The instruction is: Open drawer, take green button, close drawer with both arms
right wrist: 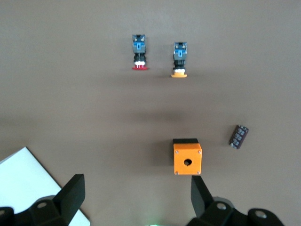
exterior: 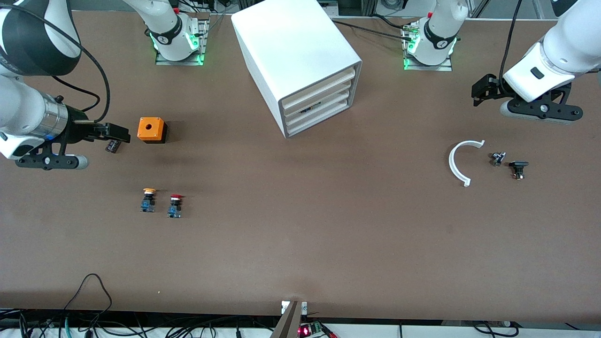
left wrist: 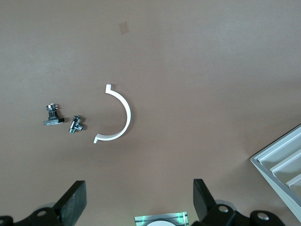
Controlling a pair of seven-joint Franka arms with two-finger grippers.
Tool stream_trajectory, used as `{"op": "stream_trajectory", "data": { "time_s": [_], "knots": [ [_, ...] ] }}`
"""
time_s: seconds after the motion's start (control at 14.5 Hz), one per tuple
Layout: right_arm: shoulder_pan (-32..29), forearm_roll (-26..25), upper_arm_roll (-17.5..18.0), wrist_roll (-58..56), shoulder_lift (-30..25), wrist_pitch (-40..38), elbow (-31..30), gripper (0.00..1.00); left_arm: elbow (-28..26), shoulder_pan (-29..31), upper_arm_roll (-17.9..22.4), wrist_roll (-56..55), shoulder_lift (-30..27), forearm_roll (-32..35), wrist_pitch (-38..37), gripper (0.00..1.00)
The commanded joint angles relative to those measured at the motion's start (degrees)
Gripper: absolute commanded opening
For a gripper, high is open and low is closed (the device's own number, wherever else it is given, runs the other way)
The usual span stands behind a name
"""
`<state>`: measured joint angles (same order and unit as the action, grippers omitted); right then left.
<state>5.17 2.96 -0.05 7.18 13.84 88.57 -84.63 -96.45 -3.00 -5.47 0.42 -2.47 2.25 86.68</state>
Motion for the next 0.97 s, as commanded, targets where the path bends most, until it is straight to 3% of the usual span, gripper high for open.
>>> {"op": "stream_trajectory", "data": {
  "time_s": [0.0,0.48,0.76,0.9],
  "knots": [
    [0.37,0.20,-0.04,1.95,1.10,2.04,1.66,1.00,2.15,0.36,-0.16,-0.33,0.97,-0.49,-1.60,1.00],
    [3.97,0.38,0.14,13.91,3.03,4.94,1.75,1.00,2.15,0.54,-0.25,0.28,1.06,-1.53,-2.83,1.00],
    [7.04,0.38,0.14,20.22,4.43,7.92,1.75,1.00,1.71,1.33,-0.07,1.42,5.79,-17.51,-13.00,1.00],
    [8.36,0.46,0.14,23.65,5.66,10.73,1.75,1.00,1.00,0.98,-0.16,2.30,7.81,-23.14,-12.94,1.00]
  ]
}}
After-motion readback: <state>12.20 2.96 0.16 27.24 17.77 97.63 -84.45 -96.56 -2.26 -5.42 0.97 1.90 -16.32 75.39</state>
